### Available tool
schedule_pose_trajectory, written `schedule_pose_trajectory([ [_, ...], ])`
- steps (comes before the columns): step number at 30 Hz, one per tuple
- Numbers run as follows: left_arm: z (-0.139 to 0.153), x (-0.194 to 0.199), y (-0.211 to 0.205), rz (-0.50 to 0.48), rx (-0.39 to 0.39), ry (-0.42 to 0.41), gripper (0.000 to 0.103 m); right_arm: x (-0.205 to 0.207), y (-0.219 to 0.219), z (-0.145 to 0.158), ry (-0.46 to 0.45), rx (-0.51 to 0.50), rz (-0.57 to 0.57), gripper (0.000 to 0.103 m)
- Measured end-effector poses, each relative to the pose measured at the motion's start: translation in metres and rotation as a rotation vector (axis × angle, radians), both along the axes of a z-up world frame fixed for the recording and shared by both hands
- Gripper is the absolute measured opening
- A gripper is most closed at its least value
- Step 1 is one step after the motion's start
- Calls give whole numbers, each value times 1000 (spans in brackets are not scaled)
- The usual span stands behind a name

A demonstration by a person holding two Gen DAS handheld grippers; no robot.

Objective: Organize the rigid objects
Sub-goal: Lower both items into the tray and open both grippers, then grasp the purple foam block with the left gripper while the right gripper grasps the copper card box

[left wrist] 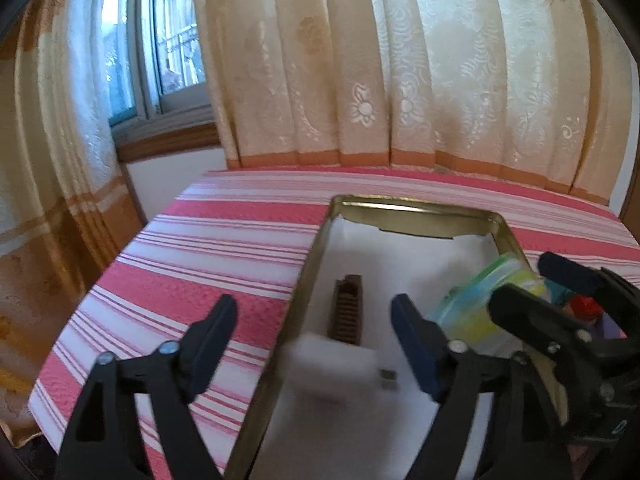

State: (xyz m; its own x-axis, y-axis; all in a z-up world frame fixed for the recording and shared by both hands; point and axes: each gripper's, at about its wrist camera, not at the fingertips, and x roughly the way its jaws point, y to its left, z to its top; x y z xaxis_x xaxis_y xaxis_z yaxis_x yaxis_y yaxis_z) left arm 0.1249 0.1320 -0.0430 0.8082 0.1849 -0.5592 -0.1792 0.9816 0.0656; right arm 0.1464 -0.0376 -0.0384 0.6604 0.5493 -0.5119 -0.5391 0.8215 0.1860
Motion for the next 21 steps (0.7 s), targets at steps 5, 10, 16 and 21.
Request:
schedule_pose_trajectory([
  [5, 7, -11, -6, 5, 14, -36, 99, -15, -8, 9, -33, 12, 15, 98],
  [10, 8, -31, -31, -34, 15, -80, 99, -45, -50, 12, -92, -9, -28, 98],
  [16, 8, -49, -91, -145, -1, -123, 100, -57, -128, 8, -84, -19, -177, 98],
  [21, 1, -50, -151, -272, 12, -118, 103, -55, -193, 5, -79, -81, -344, 98],
])
